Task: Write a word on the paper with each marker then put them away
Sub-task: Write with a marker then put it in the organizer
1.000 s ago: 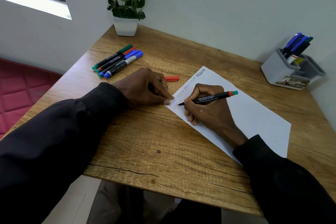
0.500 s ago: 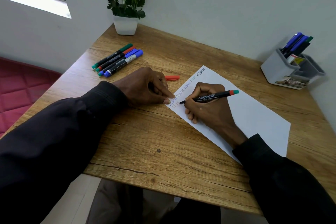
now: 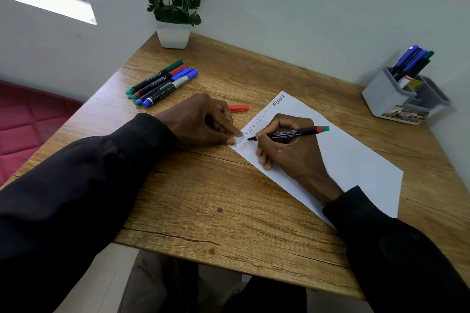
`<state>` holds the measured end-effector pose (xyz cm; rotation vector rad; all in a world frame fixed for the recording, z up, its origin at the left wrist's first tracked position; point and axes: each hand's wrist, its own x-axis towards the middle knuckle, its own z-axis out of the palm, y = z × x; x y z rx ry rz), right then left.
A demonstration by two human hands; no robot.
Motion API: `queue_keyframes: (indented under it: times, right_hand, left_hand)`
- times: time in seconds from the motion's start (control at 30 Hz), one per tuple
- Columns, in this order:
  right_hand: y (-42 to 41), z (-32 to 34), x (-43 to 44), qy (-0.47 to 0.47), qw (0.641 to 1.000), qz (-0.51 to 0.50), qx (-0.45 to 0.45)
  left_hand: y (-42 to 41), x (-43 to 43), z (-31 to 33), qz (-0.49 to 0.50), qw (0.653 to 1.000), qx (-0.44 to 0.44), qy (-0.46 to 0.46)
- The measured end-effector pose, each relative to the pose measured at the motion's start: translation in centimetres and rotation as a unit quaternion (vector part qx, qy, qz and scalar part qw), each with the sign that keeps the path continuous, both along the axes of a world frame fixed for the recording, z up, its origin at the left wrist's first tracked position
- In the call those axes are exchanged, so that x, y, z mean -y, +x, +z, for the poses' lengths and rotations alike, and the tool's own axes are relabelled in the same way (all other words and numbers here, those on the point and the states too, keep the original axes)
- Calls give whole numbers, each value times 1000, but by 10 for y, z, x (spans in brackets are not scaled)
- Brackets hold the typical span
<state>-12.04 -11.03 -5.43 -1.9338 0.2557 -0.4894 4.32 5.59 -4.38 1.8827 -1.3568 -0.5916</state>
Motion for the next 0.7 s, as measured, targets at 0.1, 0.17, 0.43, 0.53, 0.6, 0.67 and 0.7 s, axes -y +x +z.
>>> queue_keyframes:
  times: [0.1,0.17,0.43,0.53,0.6,0.67,0.7]
  right_hand:
    - [1,-1,0,-3,1000,-1,4]
    - [1,-1,0,2,1000,-6,7]
    - [0,2,0,5,1000,-17,-6]
    - [0,1,0,9,1000,-18,-5]
    - [1,1,1,12,1000,-24,-12]
    - [1,1,1,28,999,-29,-8]
    - [1,2,1,42,999,-29,-2]
  left_hand:
    - [1,1,-1,-1,1000,9,6]
    - [1,1,-1,0,1000,7,4]
    - [0,0,-1,-2,1000,8,-1]
    - [-1,0,0,-1,1000,9,-5]
    - [-1,0,-1,-2,1000,5,-8]
    - [0,0,-1,-3,1000,9,-9]
    - [0,0,0,-2,1000,11,-7]
